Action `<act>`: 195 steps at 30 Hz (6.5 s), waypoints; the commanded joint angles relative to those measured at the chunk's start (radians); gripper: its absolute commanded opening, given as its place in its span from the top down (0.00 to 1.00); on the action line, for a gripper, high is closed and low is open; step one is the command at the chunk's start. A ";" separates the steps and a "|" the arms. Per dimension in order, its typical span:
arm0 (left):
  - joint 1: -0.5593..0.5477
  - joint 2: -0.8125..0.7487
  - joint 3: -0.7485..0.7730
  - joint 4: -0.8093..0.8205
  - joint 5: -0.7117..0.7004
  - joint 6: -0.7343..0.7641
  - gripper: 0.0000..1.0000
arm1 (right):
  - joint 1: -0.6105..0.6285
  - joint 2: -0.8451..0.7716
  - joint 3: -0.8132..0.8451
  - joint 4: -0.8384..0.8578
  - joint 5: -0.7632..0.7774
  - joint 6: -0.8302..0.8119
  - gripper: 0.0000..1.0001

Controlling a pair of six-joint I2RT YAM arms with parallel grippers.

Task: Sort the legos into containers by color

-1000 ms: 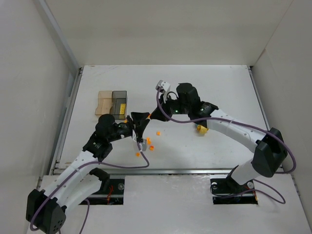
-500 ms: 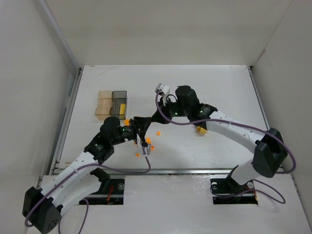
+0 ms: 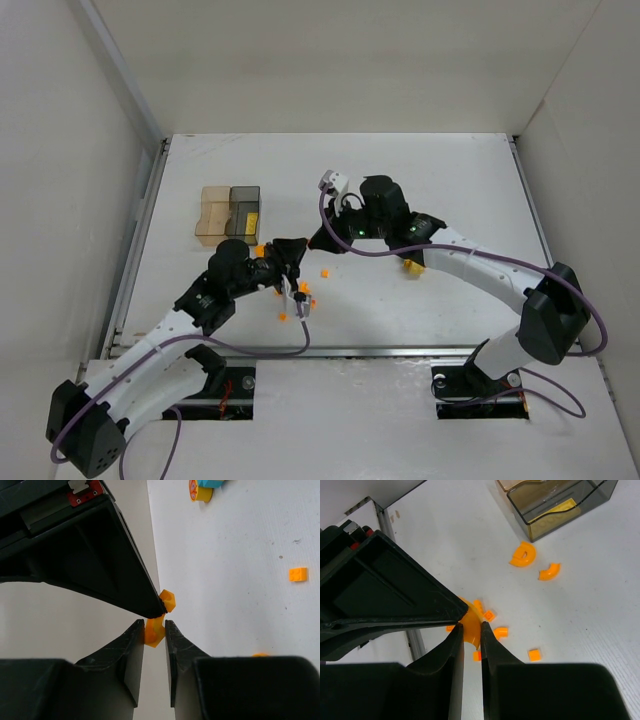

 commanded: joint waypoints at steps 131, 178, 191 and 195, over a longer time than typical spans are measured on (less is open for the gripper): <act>0.337 0.940 0.527 -0.266 0.033 -1.039 0.37 | -0.301 0.233 0.147 0.031 -0.083 -0.003 0.00; 0.438 0.793 0.750 -0.380 0.042 -1.223 1.00 | -0.310 0.156 0.101 0.031 -0.027 0.006 0.00; 0.561 0.790 0.612 -0.222 -0.193 -1.247 0.84 | -0.310 0.138 0.083 0.031 -0.027 -0.003 0.00; 0.571 0.799 0.603 -0.222 -0.214 -1.217 0.74 | -0.310 0.129 0.072 0.031 -0.027 -0.003 0.00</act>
